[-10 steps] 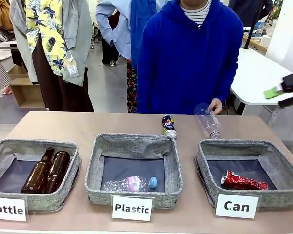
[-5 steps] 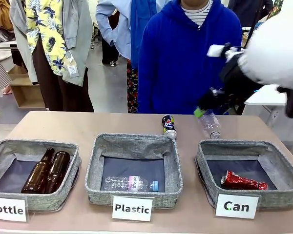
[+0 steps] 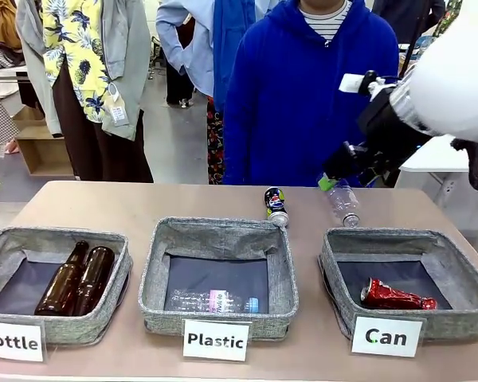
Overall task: Sort the can waste into the basket.
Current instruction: Pick up the can waste from the table and place it in the right Fabric basket.
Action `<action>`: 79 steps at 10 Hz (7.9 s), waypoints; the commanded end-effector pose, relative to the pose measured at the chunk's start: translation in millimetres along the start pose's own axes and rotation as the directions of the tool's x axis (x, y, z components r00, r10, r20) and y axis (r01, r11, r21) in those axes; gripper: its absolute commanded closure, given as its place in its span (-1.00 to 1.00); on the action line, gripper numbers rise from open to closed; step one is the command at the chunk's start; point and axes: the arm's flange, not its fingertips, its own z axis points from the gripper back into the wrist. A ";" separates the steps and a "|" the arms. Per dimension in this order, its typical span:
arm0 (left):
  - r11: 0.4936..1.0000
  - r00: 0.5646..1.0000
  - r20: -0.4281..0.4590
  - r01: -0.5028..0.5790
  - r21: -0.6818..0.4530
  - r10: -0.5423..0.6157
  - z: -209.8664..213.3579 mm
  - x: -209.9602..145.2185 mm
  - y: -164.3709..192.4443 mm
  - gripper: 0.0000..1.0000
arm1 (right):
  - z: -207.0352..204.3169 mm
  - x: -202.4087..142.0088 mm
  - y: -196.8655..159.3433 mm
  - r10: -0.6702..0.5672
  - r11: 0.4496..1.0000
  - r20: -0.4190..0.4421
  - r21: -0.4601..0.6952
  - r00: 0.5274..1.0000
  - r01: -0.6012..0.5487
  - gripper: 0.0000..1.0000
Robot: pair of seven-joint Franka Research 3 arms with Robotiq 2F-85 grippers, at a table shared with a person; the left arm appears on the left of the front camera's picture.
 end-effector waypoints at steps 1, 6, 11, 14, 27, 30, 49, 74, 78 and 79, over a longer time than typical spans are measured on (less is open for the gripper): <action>1.000 1.000 -0.004 -0.006 0.002 0.006 1.0 -0.2 -3.9 -1.00 | -13.3 40.8 77.9 -0.151 0.965 -0.128 -0.234 0.980 0.118 -1.00; 1.000 1.000 -0.004 -0.006 0.002 0.006 1.0 -0.2 -3.9 -1.00 | -70.4 143.4 114.1 -0.141 0.932 -0.171 -0.355 0.975 0.073 -1.00; 1.000 1.000 -0.004 -0.006 0.002 0.006 1.0 -0.2 -3.9 -1.00 | 106.1 -31.2 61.3 0.016 0.990 -0.190 -0.132 0.982 -0.041 -1.00; 1.000 1.000 -0.004 -0.006 0.002 0.006 1.0 -0.2 -3.9 -1.00 | 127.5 -78.7 5.4 -0.062 0.992 -0.084 -0.117 0.995 0.052 -1.00; 1.000 1.000 -0.004 -0.006 0.002 0.006 1.0 -0.2 -3.9 -1.00 | 130.4 -172.6 -245.4 -0.401 0.604 0.147 0.784 0.904 0.140 -1.00; 1.000 1.000 -0.004 -0.006 0.002 0.006 1.0 -0.2 -3.9 -1.00 | 100.3 -205.4 -275.9 -0.719 0.373 0.095 0.889 0.688 0.267 -1.00; 1.000 1.000 -0.004 -0.006 0.002 0.006 1.0 -0.2 -3.9 -1.00 | 33.9 21.6 -7.3 -0.404 0.914 0.094 -0.008 0.910 0.407 -1.00; 1.000 1.000 -0.004 -0.006 0.002 0.006 1.0 -0.2 -3.9 -1.00 | -313.8 196.8 -29.2 -0.145 0.950 -0.179 -0.298 0.973 0.087 -1.00; 1.000 1.000 -0.004 -0.006 0.002 0.006 1.0 -0.2 -3.9 -1.00 | -323.9 194.1 -34.7 -0.202 0.935 -0.233 -0.335 0.951 0.117 1.00; 1.000 1.000 -0.004 -0.006 0.002 0.006 1.0 -0.2 -3.9 -1.00 | -323.5 193.0 -35.4 -0.210 0.935 -0.241 -0.332 0.948 0.122 1.00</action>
